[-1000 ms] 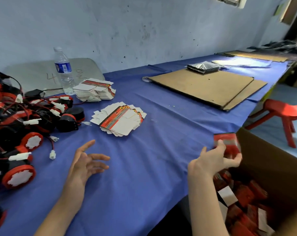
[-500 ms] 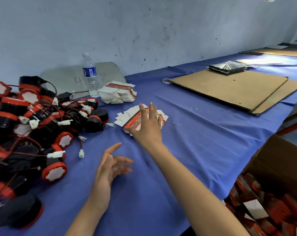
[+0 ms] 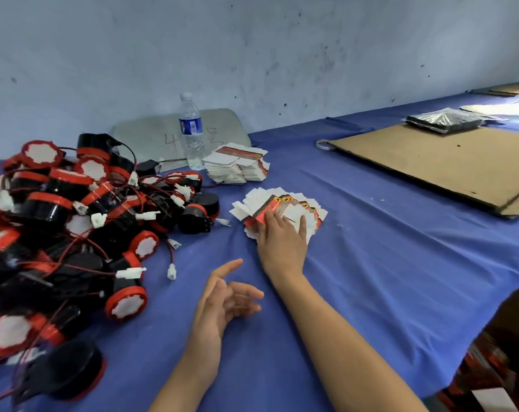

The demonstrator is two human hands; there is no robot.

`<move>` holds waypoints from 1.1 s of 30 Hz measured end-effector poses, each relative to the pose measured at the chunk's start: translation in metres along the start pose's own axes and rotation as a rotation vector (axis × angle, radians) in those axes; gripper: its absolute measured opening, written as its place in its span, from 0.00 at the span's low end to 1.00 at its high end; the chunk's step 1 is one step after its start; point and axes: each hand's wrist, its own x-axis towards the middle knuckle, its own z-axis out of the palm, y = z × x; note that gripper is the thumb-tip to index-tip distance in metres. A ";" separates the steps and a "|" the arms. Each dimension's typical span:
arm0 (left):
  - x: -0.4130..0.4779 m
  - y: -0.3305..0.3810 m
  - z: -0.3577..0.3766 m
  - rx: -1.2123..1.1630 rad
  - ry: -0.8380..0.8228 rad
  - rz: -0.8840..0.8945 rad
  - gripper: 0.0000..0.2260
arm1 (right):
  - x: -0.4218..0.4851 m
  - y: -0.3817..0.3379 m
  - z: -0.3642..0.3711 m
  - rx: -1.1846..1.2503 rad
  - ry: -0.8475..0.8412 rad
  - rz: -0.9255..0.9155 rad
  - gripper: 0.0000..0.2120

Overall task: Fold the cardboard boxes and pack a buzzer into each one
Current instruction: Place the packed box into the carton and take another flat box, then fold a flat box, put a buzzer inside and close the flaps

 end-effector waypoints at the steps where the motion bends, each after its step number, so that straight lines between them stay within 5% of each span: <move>1: 0.000 0.000 -0.001 -0.006 0.004 0.002 0.31 | 0.000 0.001 -0.004 0.074 0.059 -0.017 0.20; 6: 0.002 -0.001 -0.001 -0.027 0.071 0.023 0.21 | -0.007 -0.005 -0.029 0.595 0.319 -0.191 0.19; 11: 0.000 0.005 0.000 0.136 0.308 0.192 0.26 | -0.016 -0.022 -0.047 1.407 0.083 0.234 0.18; 21: -0.002 0.009 0.000 0.192 0.306 0.297 0.32 | -0.041 -0.023 -0.040 1.358 -0.223 0.280 0.11; 27: -0.002 0.010 0.000 0.232 0.324 0.315 0.39 | -0.048 -0.031 -0.045 1.375 -0.280 0.256 0.13; 33: -0.002 0.007 0.004 0.259 0.199 0.251 0.33 | -0.055 -0.040 -0.048 1.431 -0.465 0.211 0.21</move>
